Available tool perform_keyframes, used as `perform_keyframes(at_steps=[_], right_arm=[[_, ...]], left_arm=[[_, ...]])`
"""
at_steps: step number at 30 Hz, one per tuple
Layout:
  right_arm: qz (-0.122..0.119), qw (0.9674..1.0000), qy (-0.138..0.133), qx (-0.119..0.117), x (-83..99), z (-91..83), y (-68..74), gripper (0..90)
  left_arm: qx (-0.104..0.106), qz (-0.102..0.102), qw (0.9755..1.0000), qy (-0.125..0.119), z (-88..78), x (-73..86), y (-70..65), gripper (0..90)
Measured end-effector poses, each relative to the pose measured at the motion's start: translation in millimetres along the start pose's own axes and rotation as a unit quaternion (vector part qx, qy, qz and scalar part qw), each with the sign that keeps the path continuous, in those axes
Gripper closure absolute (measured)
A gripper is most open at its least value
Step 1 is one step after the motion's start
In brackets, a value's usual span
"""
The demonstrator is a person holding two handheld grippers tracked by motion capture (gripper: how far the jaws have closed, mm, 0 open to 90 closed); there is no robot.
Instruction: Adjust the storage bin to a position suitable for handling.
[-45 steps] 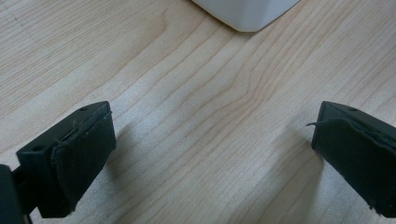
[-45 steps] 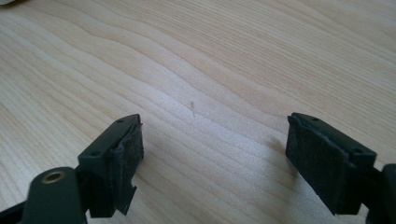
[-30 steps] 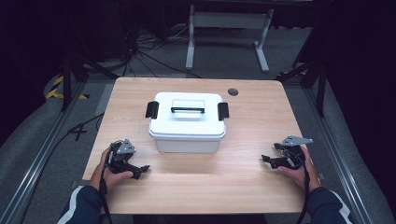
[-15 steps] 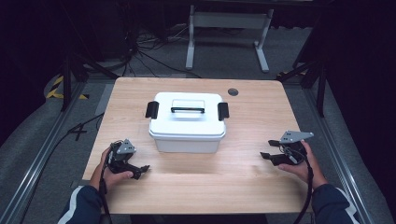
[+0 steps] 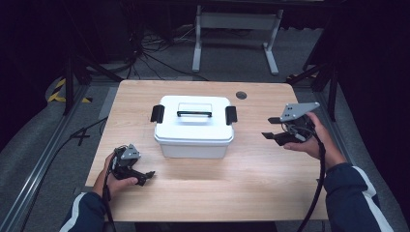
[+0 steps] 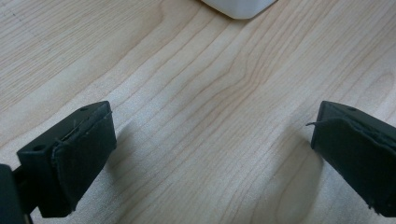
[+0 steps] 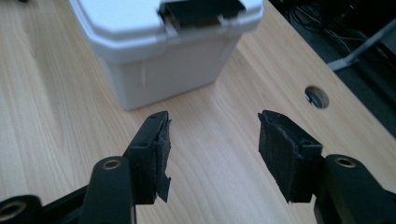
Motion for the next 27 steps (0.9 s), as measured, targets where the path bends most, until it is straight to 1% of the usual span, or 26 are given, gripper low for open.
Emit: perform_keyframes(at_steps=[2, 3, 4, 6, 8, 9, 10, 12, 13, 15, 17, 18, 19, 22, 23, 24, 27], right_arm=[[-0.016, 0.9999, 0.002, 0.000, -16.8, 0.3, -1.4, 45.8], [-0.019, 0.9998, 0.002, -0.001, -22.2, 0.8, -1.2, 46.6], [-0.025, 0.9997, 0.002, -0.007, -29.1, 1.9, -0.2, 46.8], [-0.038, 0.9992, 0.004, -0.008, -41.5, 5.3, 1.0, 47.4], [-0.053, 0.9984, 0.009, -0.016, -53.6, 10.1, 4.6, 48.6], [-0.053, 0.9984, 0.009, -0.016, -53.6, 10.1, 4.6, 48.6], [-0.058, 0.9982, 0.011, -0.015, -57.4, 11.8, 5.3, 48.7], [-0.069, 0.9973, 0.015, -0.022, -67.9, 17.0, 9.0, 50.3], [-0.079, 0.9964, 0.020, -0.023, -76.3, 22.5, 10.6, 50.5], [-0.082, 0.9961, 0.021, -0.024, -79.5, 24.4, 11.6, 51.2], [-0.096, 0.9945, 0.031, -0.027, -89.2, 30.4, 14.8, 52.6], [-0.099, 0.9942, 0.032, -0.027, -92.4, 32.2, 15.5, 52.8], [-0.106, 0.9932, 0.035, -0.031, -100.4, 37.5, 18.1, 53.9], [-0.113, 0.9922, 0.039, -0.036, -106.8, 42.7, 20.2, 54.0], [-0.117, 0.9916, 0.043, -0.033, -111.1, 46.3, 21.2, 54.7], [-0.120, 0.9910, 0.047, -0.036, -115.1, 49.8, 23.3, 55.2], [-0.134, 0.9884, 0.059, -0.039, -125.6, 60.3, 26.9, 56.2]], left_arm=[[0.000, 0.000, 1.0000, 0.000, 0.0, -0.1, 0.0, 0.5], [0.000, 0.000, 1.0000, 0.000, 0.0, 0.0, 0.0, 0.4], [0.000, 0.000, 1.0000, 0.000, 0.0, 0.0, 0.0, 0.4], [0.000, 0.000, 1.0000, 0.000, 0.0, 0.0, 0.0, 0.5], [0.000, 0.000, 1.0000, 0.000, 0.0, 0.0, 0.0, 0.4], [0.000, 0.000, 1.0000, 0.000, 0.0, 0.0, 0.0, 0.5], [0.000, 0.000, 1.0000, 0.000, 0.0, 0.0, 0.0, 0.5], [0.000, 0.000, 1.0000, 0.000, 0.0, 0.0, 0.1, 0.4], [0.000, 0.000, 1.0000, 0.000, 0.0, 0.0, 0.1, 0.4], [0.000, 0.000, 1.0000, 0.000, 0.0, 0.0, 0.0, 0.5], [0.000, 0.000, 1.0000, 0.000, 0.0, 0.0, 0.0, 0.4], [0.000, 0.000, 1.0000, 0.000, 0.0, 0.1, 0.0, 0.4], [0.000, 0.000, 1.0000, 0.000, 0.0, 0.0, 0.1, 0.5], [-0.001, 0.000, 1.0000, 0.000, -0.1, 0.1, 0.1, 0.5], [-0.001, 0.000, 1.0000, 0.000, -0.1, 0.1, 0.1, 0.5], [-0.001, 0.000, 1.0000, 0.000, -0.1, 0.1, 0.1, 0.4], [-0.001, 0.000, 1.0000, 0.000, -0.1, 0.1, 0.1, 0.4]])
Point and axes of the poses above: each handheld gripper's, and its own axes: z roughly forward along the jaws, x roughly out of its underside, y roughly to its left, the point moved 10 cm from there along z, roughly forward along the jaws, and after that the axes turned 1 degree about y, right-handed, at the moved point
